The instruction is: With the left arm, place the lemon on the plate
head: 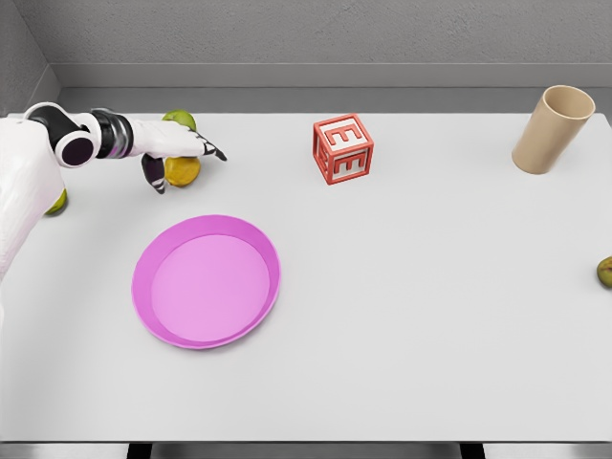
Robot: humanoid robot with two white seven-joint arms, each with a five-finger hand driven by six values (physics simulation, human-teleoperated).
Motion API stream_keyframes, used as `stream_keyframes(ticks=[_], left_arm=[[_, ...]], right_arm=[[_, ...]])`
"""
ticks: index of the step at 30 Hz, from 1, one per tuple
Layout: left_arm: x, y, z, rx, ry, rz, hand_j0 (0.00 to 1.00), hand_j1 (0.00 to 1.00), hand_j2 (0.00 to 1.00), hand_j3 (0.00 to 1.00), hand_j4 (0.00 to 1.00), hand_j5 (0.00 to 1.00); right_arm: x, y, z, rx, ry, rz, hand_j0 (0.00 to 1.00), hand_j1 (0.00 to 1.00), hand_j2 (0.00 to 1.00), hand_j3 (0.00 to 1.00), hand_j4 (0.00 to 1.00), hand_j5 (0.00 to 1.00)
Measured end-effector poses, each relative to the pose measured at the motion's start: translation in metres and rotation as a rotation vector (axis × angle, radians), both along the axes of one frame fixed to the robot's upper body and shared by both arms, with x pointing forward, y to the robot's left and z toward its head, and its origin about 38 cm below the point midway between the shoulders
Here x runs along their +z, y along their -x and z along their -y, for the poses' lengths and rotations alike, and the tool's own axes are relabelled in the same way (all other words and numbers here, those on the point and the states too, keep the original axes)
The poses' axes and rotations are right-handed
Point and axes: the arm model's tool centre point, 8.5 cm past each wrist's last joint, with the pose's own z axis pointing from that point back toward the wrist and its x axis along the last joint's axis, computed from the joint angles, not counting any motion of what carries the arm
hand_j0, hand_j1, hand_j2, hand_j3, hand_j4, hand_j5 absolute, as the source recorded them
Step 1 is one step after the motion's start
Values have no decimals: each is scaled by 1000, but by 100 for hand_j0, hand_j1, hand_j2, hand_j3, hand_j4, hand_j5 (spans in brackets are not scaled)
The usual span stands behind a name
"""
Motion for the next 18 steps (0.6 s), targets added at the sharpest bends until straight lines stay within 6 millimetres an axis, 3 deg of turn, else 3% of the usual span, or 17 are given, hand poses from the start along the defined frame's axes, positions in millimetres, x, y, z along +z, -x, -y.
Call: stream_keyframes(ticks=[18], left_arm=[[3, -3, 1, 2, -10, 5, 100, 100, 100, 100, 100, 100]], right_arm=[[0, 0, 0, 0, 0, 0, 100, 100, 100, 100, 100, 100]])
